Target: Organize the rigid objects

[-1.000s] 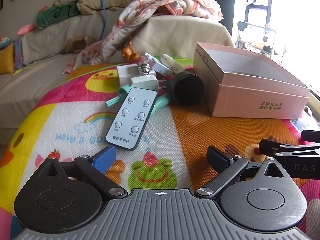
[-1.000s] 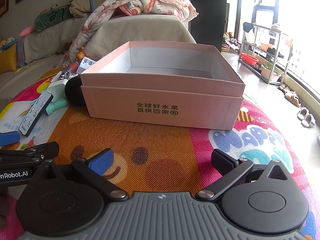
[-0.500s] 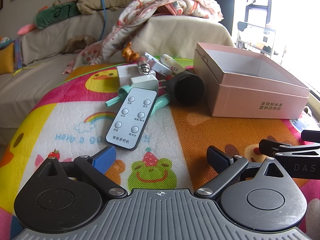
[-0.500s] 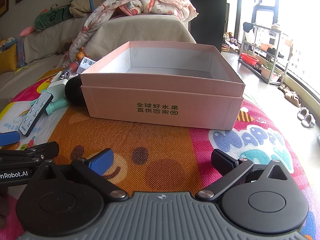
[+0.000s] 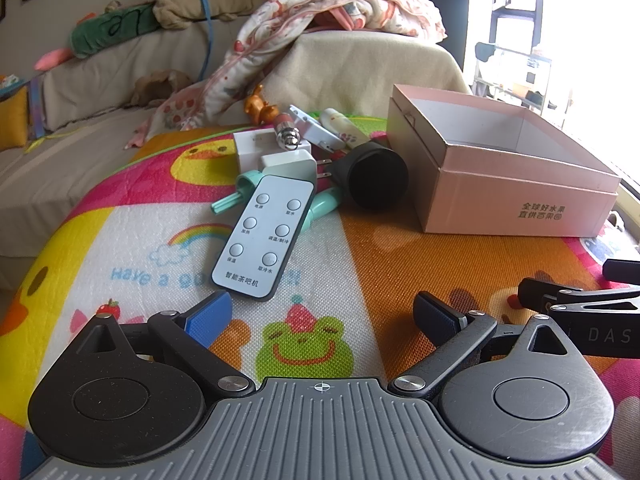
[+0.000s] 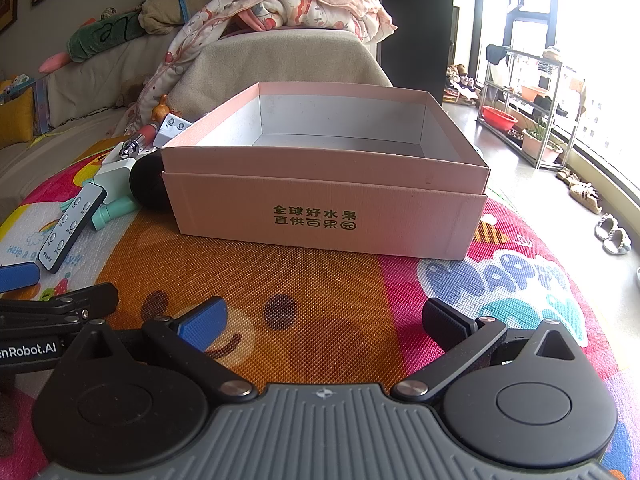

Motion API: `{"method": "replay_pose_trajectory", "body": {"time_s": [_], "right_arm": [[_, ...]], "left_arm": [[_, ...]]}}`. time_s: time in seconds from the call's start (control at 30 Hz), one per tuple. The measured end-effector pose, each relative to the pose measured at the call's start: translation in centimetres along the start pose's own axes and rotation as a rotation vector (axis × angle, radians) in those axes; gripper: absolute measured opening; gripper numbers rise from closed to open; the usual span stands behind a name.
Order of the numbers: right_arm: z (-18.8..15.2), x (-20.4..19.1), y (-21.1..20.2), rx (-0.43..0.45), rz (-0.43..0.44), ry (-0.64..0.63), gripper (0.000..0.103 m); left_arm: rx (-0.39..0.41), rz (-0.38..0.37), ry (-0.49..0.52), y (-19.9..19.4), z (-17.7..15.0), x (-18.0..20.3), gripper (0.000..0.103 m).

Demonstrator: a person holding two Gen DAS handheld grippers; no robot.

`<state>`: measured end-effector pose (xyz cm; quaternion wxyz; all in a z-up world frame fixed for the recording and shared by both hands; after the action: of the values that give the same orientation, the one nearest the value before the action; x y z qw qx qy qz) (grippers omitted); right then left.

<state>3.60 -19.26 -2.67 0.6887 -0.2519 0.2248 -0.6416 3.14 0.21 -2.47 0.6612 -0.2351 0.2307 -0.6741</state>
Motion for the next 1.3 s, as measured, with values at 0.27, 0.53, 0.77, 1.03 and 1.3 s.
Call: {"method": "replay_pose_trajectory", "body": {"time_s": [0.27,0.53,0.77,1.03,1.3], "right_arm": [[-0.03,0.01,0.05,0.000,-0.001,-0.001,0.103],[-0.05,-0.02,0.14,0.000,-0.002,-0.002,0.103],[-0.04,0.00,0.11,0.000,-0.002,-0.002,0.103],[0.11,-0.22,0.46,-0.001,0.002,0.003,0.103],[0.52,-0.22,0.64,-0.050,0.019,-0.022,0.103]], "left_arm": [[0.000,0.000,0.000,0.00,0.00,0.00,0.100],[0.000,0.000,0.000,0.00,0.00,0.00,0.100],[0.000,0.000,0.000,0.00,0.00,0.01,0.100],[0.000,0.000,0.001,-0.01,-0.01,-0.09,0.100],[0.016,-0.028,-0.011,-0.35,0.11,-0.10,0.099]]}}
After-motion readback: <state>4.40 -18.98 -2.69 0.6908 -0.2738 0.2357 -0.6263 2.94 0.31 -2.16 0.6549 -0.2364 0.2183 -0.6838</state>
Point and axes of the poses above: each gripper's, at about its wrist camera, not at the fingertips, and y roughly the way its jaws point, x to its right, z to its top, the point moved 4 cm from there along y, roughly the way its jaws point, and after that the axes turned 1 degree about -z, right-handed, at the moved point
